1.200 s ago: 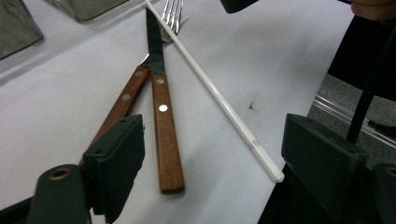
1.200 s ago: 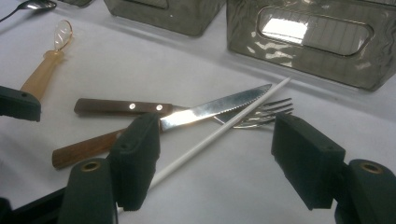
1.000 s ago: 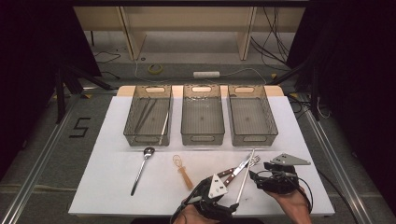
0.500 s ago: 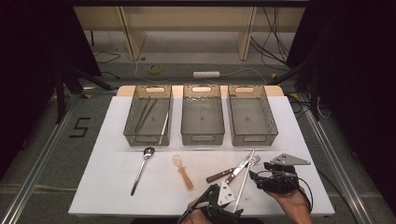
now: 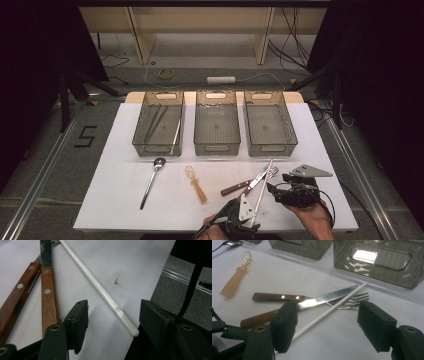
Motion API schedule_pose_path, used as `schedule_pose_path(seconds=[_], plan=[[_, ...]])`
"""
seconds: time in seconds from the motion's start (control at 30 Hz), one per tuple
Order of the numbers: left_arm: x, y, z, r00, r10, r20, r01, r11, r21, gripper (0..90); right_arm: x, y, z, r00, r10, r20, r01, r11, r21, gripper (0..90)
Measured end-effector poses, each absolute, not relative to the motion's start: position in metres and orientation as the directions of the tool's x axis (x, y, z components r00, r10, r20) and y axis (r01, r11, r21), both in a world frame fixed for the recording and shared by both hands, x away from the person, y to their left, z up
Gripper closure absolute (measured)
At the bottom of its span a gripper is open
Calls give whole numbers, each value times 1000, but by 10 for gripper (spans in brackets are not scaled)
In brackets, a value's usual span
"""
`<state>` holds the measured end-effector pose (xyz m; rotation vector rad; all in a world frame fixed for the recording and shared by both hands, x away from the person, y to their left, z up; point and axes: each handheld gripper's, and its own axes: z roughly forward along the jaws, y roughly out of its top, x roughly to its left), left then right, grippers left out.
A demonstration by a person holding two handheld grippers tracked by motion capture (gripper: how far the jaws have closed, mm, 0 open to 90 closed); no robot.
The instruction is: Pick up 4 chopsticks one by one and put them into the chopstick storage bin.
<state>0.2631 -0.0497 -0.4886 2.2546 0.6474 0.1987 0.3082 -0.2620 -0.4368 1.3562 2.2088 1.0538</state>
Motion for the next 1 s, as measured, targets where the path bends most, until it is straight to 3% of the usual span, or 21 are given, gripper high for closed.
schedule_pose_path(seconds=[0.7,1.0], plan=[[264,-52,-488,854,520,-22,390,-613,687,571,308,-262,-437,-489,868,87,614,272,741,335],[266,-50,-488,849,529,-23,395,-605,691,711,308,-261,-437,-492,867,84,613,276,740,335]])
